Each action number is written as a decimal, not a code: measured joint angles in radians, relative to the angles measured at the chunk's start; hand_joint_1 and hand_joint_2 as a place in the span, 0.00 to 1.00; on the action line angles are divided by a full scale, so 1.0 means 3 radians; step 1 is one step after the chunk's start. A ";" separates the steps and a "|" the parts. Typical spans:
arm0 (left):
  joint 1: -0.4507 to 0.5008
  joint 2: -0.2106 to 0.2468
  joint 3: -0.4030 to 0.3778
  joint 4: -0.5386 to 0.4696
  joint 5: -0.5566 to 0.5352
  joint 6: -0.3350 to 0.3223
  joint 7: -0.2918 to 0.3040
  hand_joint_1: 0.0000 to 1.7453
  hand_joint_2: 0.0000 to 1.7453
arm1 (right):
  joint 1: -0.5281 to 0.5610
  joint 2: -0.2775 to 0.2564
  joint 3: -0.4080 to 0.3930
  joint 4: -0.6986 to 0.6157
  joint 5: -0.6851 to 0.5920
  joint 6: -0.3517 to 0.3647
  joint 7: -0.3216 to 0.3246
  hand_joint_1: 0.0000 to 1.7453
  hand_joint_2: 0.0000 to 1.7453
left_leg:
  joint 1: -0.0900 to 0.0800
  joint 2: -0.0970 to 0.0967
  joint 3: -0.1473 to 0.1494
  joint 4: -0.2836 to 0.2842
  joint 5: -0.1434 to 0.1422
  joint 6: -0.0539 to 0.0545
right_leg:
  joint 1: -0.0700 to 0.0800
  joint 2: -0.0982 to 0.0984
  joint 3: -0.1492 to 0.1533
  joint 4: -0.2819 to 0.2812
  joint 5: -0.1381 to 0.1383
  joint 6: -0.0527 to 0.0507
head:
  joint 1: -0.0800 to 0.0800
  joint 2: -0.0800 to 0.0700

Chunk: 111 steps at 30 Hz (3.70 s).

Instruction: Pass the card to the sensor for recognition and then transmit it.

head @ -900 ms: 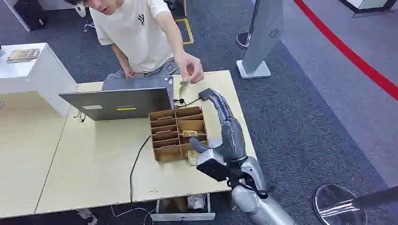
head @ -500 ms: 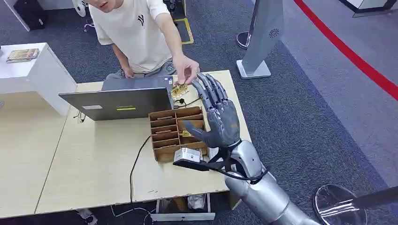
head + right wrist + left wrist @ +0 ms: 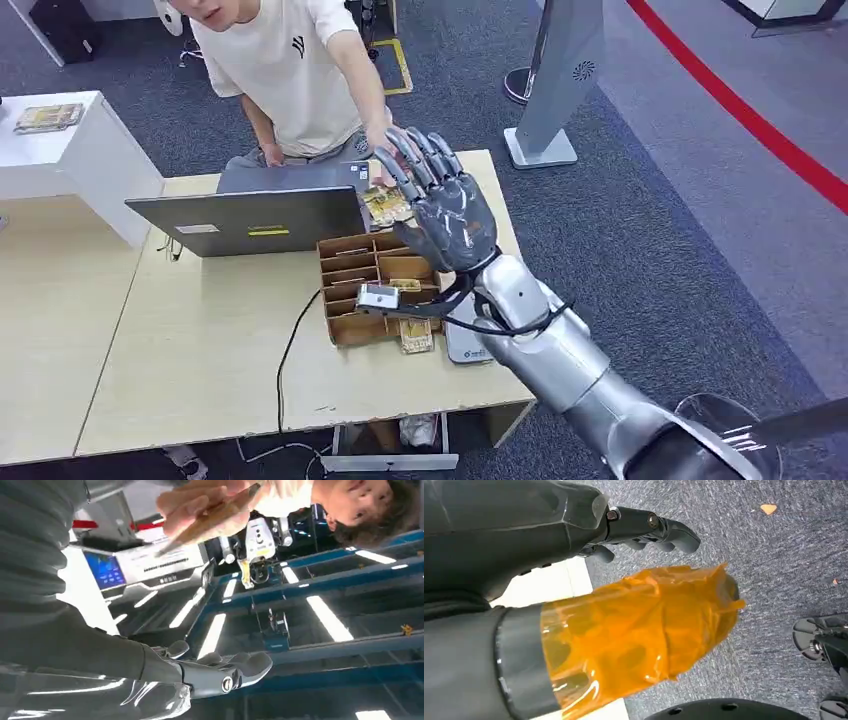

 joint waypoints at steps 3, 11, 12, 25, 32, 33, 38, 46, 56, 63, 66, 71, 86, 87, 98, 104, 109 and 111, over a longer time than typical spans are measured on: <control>-0.0002 0.0003 -0.0006 0.0000 -0.0004 -0.0008 0.0000 0.00 0.00 | -0.0079 0.0000 0.0005 0.0101 0.0028 0.0006 0.0005 0.06 1.00 | 0.0000 0.0000 0.0000 0.0000 0.0000 0.0000 | 0.0000 0.0000 0.0000 0.0000 0.0000 0.0000 | 0.0000 0.0000; -0.0003 0.0001 -0.0032 0.0000 -0.0023 -0.0018 0.0000 0.00 0.00 | -0.0132 0.0001 0.0009 0.0243 0.0034 0.0060 0.0028 1.00 1.00 | 0.0000 0.0000 0.0000 0.0000 0.0000 0.0000 | 0.0000 0.0000 0.0000 0.0000 0.0000 0.0000 | -0.0001 0.0000; -0.0003 0.0001 -0.0033 0.0000 -0.0024 -0.0018 0.0000 0.00 0.00 | -0.0132 0.0003 0.0009 0.0249 0.0034 0.0060 0.0028 1.00 1.00 | 0.0000 0.0000 0.0000 0.0000 0.0000 0.0000 | 0.0000 0.0000 0.0000 0.0000 0.0000 0.0000 | -0.0001 0.0000; -0.0004 -0.0003 -0.0056 0.0000 -0.0038 -0.0022 0.0013 0.00 0.00 | -0.0130 0.0029 0.0006 0.0318 0.0021 0.0117 0.0026 1.00 1.00 | 0.0000 0.0000 0.0000 0.0000 0.0000 0.0000 | 0.0000 0.0000 0.0000 0.0000 0.0000 0.0000 | 0.0000 0.0000; -0.0005 -0.0004 -0.0067 0.0000 -0.0043 -0.0031 0.0041 0.00 0.00 | -0.0061 0.0087 0.0005 0.0355 -0.0046 0.0182 -0.0018 1.00 1.00 | 0.0000 0.0000 0.0000 0.0000 0.0000 0.0000 | 0.0000 0.0000 0.0000 0.0000 0.0000 0.0000 | -0.0001 0.0000; -0.0005 -0.0005 -0.0074 0.0000 -0.0043 -0.0031 0.0046 0.00 0.00 | -0.0047 0.0098 0.0003 0.0363 -0.0058 0.0189 -0.0036 1.00 1.00 | 0.0000 0.0000 0.0000 0.0000 0.0000 0.0000 | 0.0000 0.0000 0.0000 0.0000 0.0000 0.0000 | 0.0000 0.0000; -0.0005 -0.0008 -0.0080 0.0000 -0.0045 -0.0032 0.0060 0.00 0.00 | 0.0026 0.0153 -0.0016 0.0377 -0.0193 0.0209 -0.0066 1.00 1.00 | 0.0000 0.0000 0.0000 0.0000 0.0000 0.0000 | 0.0000 0.0000 0.0000 0.0000 0.0000 0.0000 | -0.0001 0.0000; -0.0002 -0.0036 -0.0080 0.0000 -0.0001 0.0000 0.0062 0.00 0.00 | 0.0323 0.0294 -0.0230 0.0137 -0.0811 0.0200 -0.0156 1.00 1.00 | 0.0000 0.0000 0.0000 0.0000 0.0000 0.0000 | 0.0000 0.0000 0.0000 0.0000 -0.0001 0.0000 | 0.0000 0.0000; 0.0015 -0.0092 -0.0078 0.0000 0.0098 0.0084 0.0031 0.00 0.00 | 0.0995 0.0512 -0.0668 -0.0674 -0.1995 0.0335 -0.0367 1.00 1.00 | 0.0000 -0.0001 -0.0001 -0.0001 -0.0002 0.0000 | 0.0000 -0.0001 -0.0002 0.0000 -0.0002 0.0000 | -0.0001 0.0000; 0.0040 -0.0116 -0.0039 0.0000 0.0198 0.0126 -0.0011 0.00 0.00 | 0.1421 0.0594 -0.0940 -0.1053 -0.2767 0.0561 -0.0362 1.00 1.00 | 0.0000 -0.0001 -0.0002 -0.0001 -0.0002 0.0000 | 0.0000 -0.0001 -0.0002 -0.0001 -0.0002 0.0000 | 0.0000 0.0000; 0.0045 -0.0118 0.0004 0.0000 0.0235 0.0140 -0.0024 0.00 0.00 | 0.1571 0.0599 -0.1022 -0.1142 -0.2949 0.0599 -0.0362 1.00 1.00 | 0.0000 -0.0001 -0.0002 -0.0001 -0.0003 0.0000 | 0.0000 -0.0001 -0.0002 -0.0001 -0.0002 0.0000 | 0.0000 0.0000; 0.0048 -0.0120 0.0062 0.0000 0.0291 0.0163 -0.0037 0.00 0.00 | 0.1782 0.0600 -0.1120 -0.1191 -0.3164 0.0638 -0.0334 1.00 1.00 | 0.0000 0.0000 -0.0002 -0.0001 -0.0003 0.0000 | 0.0000 0.0000 -0.0002 -0.0001 -0.0003 0.0000 | 0.0000 0.0000; 0.0048 -0.0120 0.0178 0.0000 0.0362 0.0200 -0.0046 0.00 0.00 | 0.1933 0.0513 -0.1170 -0.0892 -0.3465 0.0763 -0.0138 1.00 1.00 | 0.0000 0.0000 -0.0002 -0.0001 -0.0003 0.0000 | 0.0000 0.0000 -0.0002 -0.0001 -0.0003 0.0000 | 0.0000 0.0000; 0.0047 -0.0120 0.0179 0.0000 0.0362 0.0201 -0.0045 0.00 0.00 | 0.1932 0.0507 -0.1170 -0.0852 -0.3465 0.0766 -0.0126 1.00 1.00 | 0.0000 0.0000 -0.0002 -0.0001 -0.0003 0.0000 | 0.0000 0.0000 -0.0002 -0.0001 -0.0003 0.0000 | -0.0001 0.0000; 0.0047 -0.0116 0.0201 0.0000 0.0347 0.0191 -0.0036 0.00 0.00 | 0.1787 0.0491 -0.1170 -0.0367 -0.3495 0.0818 -0.0014 1.00 1.00 | 0.0000 0.0000 -0.0002 -0.0001 -0.0003 0.0000 | 0.0000 0.0000 -0.0002 -0.0001 -0.0003 0.0000 | 0.0000 0.0000; 0.0045 -0.0112 0.0201 0.0000 0.0318 0.0181 -0.0036 0.00 0.00 | 0.1612 0.0473 -0.1175 -0.0024 -0.3495 0.0816 0.0028 1.00 1.00 | 0.0000 0.0000 -0.0002 -0.0001 -0.0003 0.0000 | 0.0000 0.0000 -0.0002 -0.0001 -0.0003 0.0000 | 0.0000 0.0000; 0.0042 -0.0104 0.0201 0.0000 0.0299 0.0165 -0.0031 0.00 0.00 | 0.1471 0.0471 -0.1228 0.0244 -0.3517 0.0829 0.0028 1.00 1.00 | 0.0000 0.0000 -0.0001 -0.0001 -0.0003 0.0000 | 0.0000 0.0000 -0.0002 -0.0001 -0.0003 0.0000 | -0.0001 0.0000; 0.0043 -0.0102 0.0201 0.0000 0.0298 0.0161 -0.0031 0.00 0.00 | 0.1425 0.0469 -0.1261 0.0345 -0.3520 0.0832 0.0027 1.00 1.00 | 0.0000 0.0000 -0.0002 -0.0001 -0.0003 0.0000 | 0.0000 -0.0001 -0.0002 -0.0001 -0.0003 0.0000 | 0.0000 0.0000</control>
